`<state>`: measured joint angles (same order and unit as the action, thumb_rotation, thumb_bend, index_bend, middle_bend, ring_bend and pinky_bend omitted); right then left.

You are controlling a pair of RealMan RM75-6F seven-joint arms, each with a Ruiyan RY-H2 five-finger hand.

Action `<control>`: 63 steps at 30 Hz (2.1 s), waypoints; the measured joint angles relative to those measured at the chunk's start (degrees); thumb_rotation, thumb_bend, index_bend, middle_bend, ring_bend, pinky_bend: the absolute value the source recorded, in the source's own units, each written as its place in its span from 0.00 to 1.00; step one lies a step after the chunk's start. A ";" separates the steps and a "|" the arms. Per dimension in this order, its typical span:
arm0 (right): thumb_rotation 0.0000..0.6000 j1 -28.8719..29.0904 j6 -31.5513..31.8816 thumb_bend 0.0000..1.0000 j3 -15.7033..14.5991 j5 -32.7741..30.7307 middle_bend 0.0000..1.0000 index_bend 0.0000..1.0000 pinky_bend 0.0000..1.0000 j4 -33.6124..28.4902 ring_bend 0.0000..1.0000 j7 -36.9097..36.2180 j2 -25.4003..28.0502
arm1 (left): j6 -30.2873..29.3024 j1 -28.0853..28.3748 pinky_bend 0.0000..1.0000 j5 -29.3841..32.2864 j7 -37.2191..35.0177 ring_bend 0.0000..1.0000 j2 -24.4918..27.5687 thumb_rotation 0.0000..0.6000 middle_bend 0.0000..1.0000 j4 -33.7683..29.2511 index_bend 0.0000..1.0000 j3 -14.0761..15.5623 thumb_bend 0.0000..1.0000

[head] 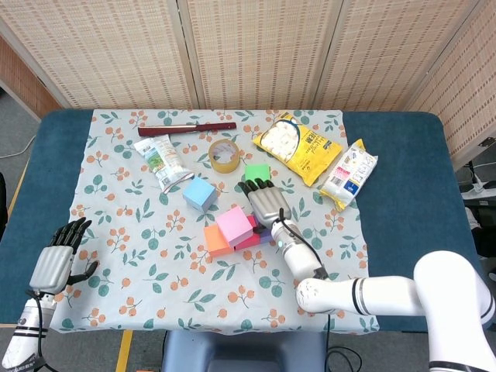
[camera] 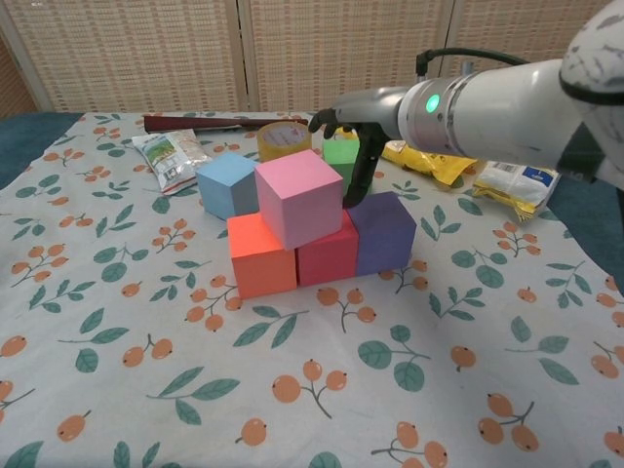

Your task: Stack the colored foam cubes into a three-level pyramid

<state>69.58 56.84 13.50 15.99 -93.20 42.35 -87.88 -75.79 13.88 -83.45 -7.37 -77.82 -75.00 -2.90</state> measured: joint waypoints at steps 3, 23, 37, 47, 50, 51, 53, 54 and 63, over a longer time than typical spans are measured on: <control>1.00 0.11 0.04 0.06 -0.03 0.00 0.05 0.00 0.10 -0.34 0.00 0.07 -0.02 | -0.10 -0.04 0.10 0.01 -0.09 0.02 0.09 1.00 0.01 -0.06 0.00 -0.05 0.33; 1.00 0.82 0.92 0.06 -0.09 -1.03 0.05 0.00 0.10 -2.45 0.00 0.82 0.43 | -0.60 -0.19 0.10 -0.40 -0.43 0.02 0.47 1.00 0.01 -0.46 0.00 0.02 0.33; 1.00 0.51 0.83 0.06 -0.99 -1.09 0.04 0.00 0.09 -3.37 0.00 1.26 2.72 | -0.88 -0.39 0.10 -0.36 -0.35 0.02 0.66 1.00 0.01 -0.66 0.00 0.02 0.33; 1.00 -1.70 0.67 0.06 -1.68 1.61 0.03 0.00 0.09 -1.00 0.00 -0.76 6.34 | -1.16 -0.50 0.10 -0.12 0.29 0.02 0.60 1.00 0.01 -0.83 0.00 -0.27 0.33; 1.00 -1.00 -0.18 0.06 -1.29 0.34 0.03 0.00 0.09 2.66 0.00 -0.45 4.86 | -0.81 -0.32 0.10 -0.08 0.95 0.02 0.34 1.00 0.01 -0.68 0.00 -0.21 0.33; 1.00 -0.68 -0.44 0.06 -1.16 -0.09 0.03 0.00 0.09 3.96 0.00 -0.26 4.23 | -0.75 -0.29 0.10 -0.02 1.18 0.02 0.25 1.00 0.01 -0.61 0.00 -0.23 0.33; 1.00 0.19 -1.13 0.06 -0.75 -1.37 0.03 0.00 0.09 7.38 0.00 0.27 2.47 | -0.61 -0.23 0.10 0.29 1.67 0.02 0.00 1.00 0.01 -0.33 0.00 -0.34 0.33; 1.00 0.60 -1.55 0.06 -0.51 -2.13 0.03 0.00 0.09 8.99 0.00 0.50 1.64 | -0.49 -0.20 0.10 0.46 1.76 0.02 -0.07 1.00 0.01 -0.17 0.00 -0.41 0.33; 1.00 5.54 -7.69 0.06 1.68 -9.91 0.03 0.00 0.07 27.70 0.00 4.24 -8.40 | 0.78 0.13 0.10 1.95 3.13 0.02 -0.97 1.00 0.01 1.11 0.00 -0.93 0.33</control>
<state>75.12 49.14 15.18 6.08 -65.50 46.59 -96.27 -75.01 14.00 -81.50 -4.23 -78.79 -73.89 -3.82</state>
